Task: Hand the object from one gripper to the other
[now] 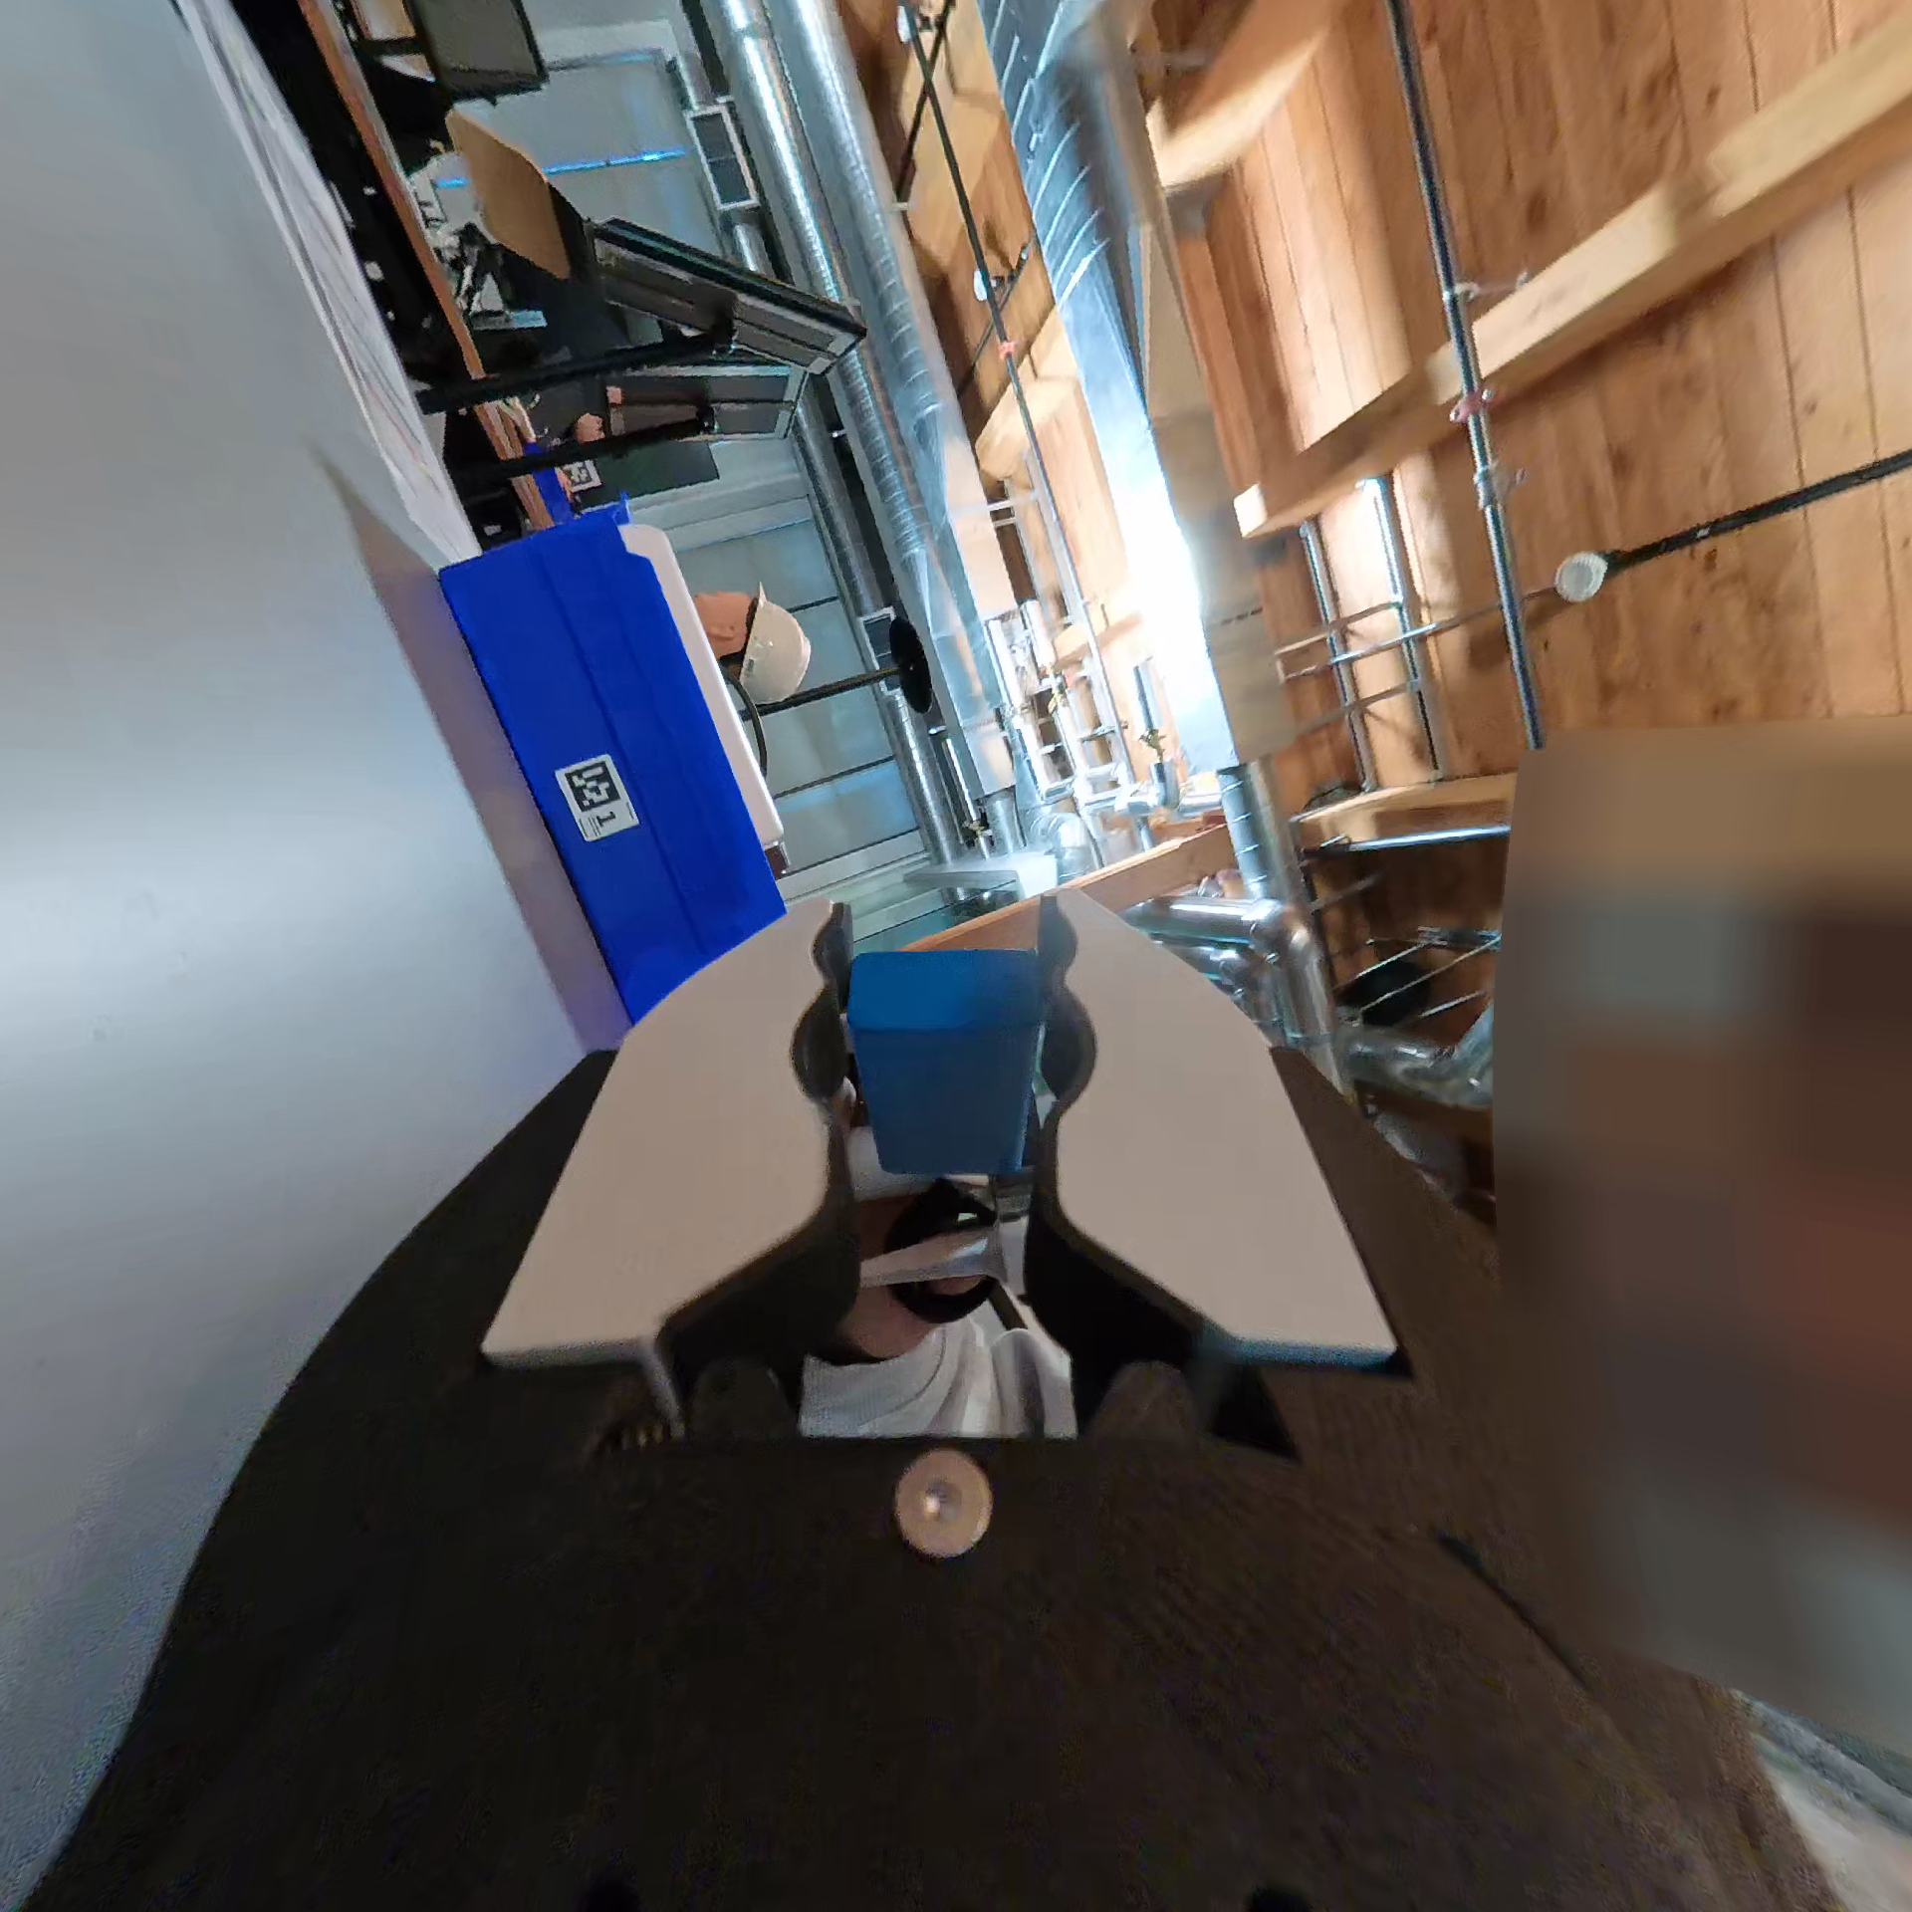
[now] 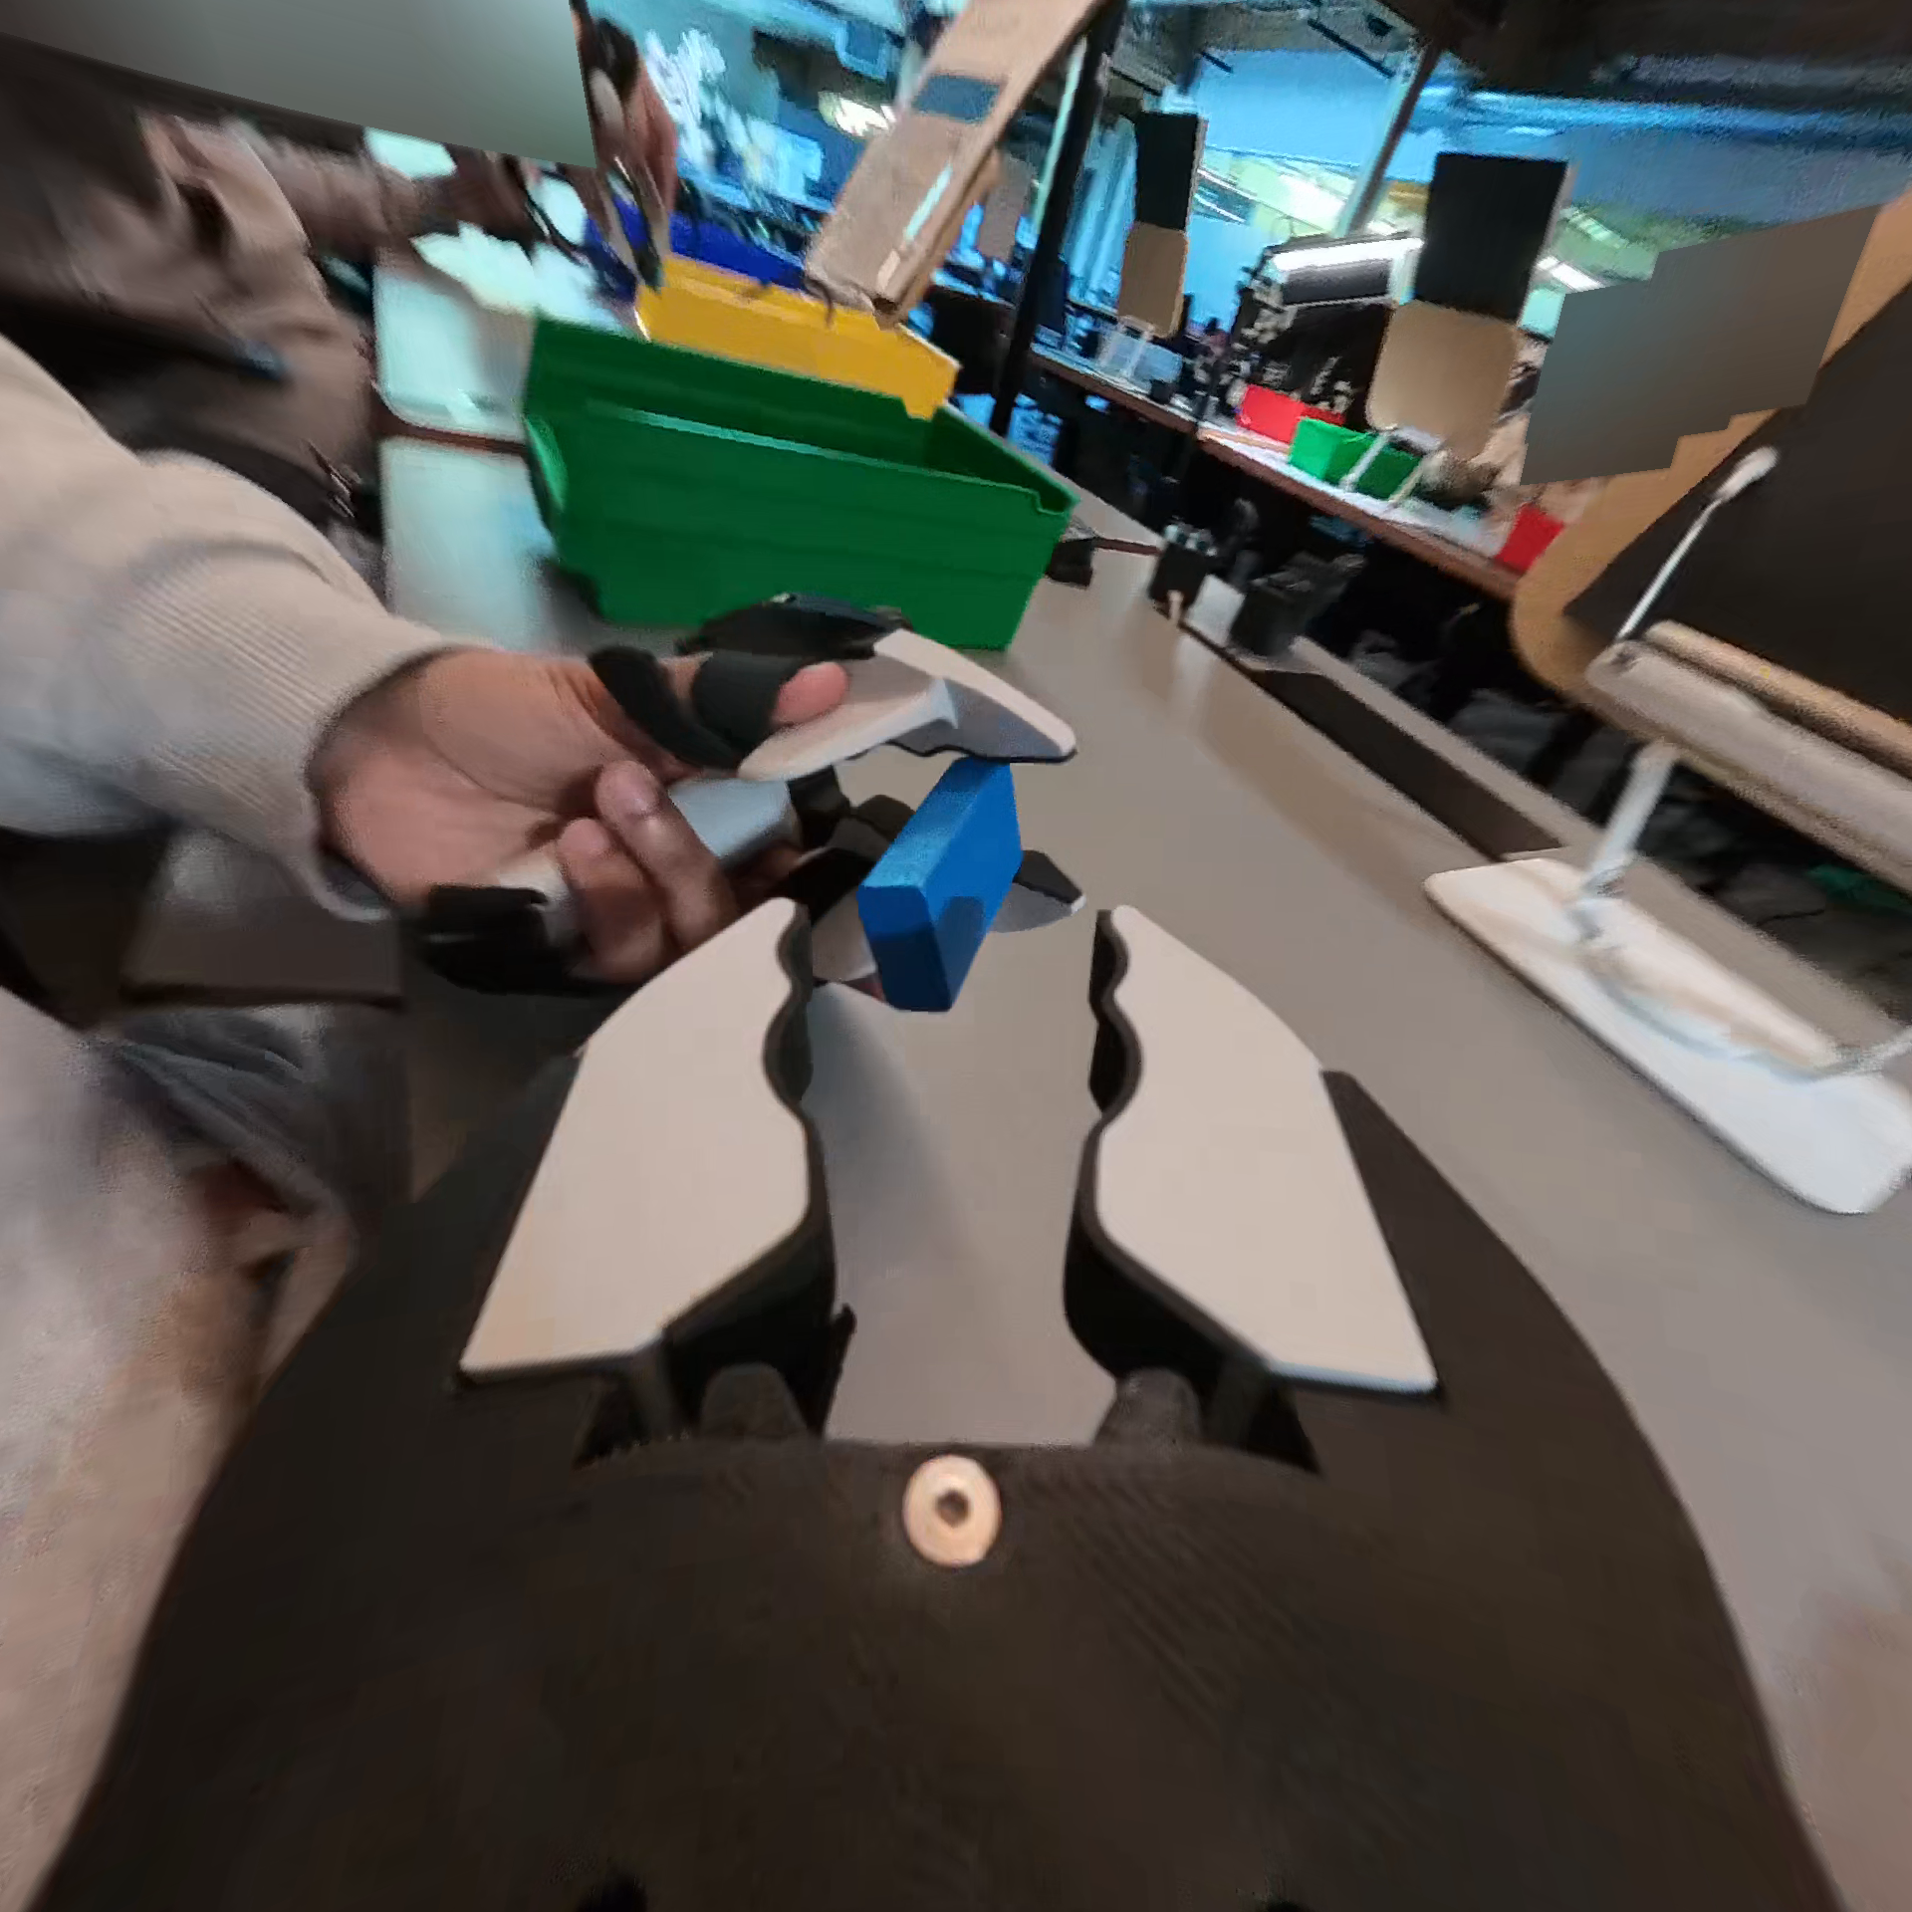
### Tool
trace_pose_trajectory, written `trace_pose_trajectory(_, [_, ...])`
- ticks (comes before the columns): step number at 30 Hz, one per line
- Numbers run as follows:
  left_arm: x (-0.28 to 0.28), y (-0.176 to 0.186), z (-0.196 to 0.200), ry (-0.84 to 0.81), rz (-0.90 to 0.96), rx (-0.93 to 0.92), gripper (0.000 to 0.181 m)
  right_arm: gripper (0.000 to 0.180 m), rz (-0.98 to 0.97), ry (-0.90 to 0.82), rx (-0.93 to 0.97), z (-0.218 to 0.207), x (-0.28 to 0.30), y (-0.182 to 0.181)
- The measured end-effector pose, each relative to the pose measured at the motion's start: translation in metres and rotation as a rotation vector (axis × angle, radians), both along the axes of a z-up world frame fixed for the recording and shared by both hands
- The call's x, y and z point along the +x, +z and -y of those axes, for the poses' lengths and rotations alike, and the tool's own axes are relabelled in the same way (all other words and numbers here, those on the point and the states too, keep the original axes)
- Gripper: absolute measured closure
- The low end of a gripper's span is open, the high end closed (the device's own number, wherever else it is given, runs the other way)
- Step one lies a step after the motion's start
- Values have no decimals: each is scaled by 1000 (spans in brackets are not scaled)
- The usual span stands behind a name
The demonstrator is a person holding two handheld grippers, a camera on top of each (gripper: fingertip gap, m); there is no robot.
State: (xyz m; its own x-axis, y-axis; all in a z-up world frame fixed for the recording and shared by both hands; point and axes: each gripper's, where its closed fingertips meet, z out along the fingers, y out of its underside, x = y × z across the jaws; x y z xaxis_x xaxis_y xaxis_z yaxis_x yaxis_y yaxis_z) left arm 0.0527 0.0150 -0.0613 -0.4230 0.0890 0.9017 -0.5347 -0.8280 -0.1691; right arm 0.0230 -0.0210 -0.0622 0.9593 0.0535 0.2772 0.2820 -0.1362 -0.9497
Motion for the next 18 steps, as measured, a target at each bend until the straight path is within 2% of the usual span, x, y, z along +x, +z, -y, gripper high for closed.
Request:
trace_pose_trajectory(4, [-3, 2, 9, -26, -5, -36, 146, 140, 124, -28, -29, -2, -4, -4])
trace_pose_trajectory(12, [-7, 3, 20, -66, 0, -64, 146, 163, 107, -12, 3, 3, -1, 2])
trace_pose_trajectory(14, [-7, 4, 20, -71, 12, -53, 146, 163, 82, -5, 11, 4, 0, 4])
trace_pose_trajectory(15, [-7, 5, 21, -66, 20, -34, 144, 163, 55, -4, 20, 4, 1, 6])
trace_pose_trajectory(18, [-3, 6, 17, -17, 60, 66, 121, 163, -95, 0, 52, 8, 10, 10])
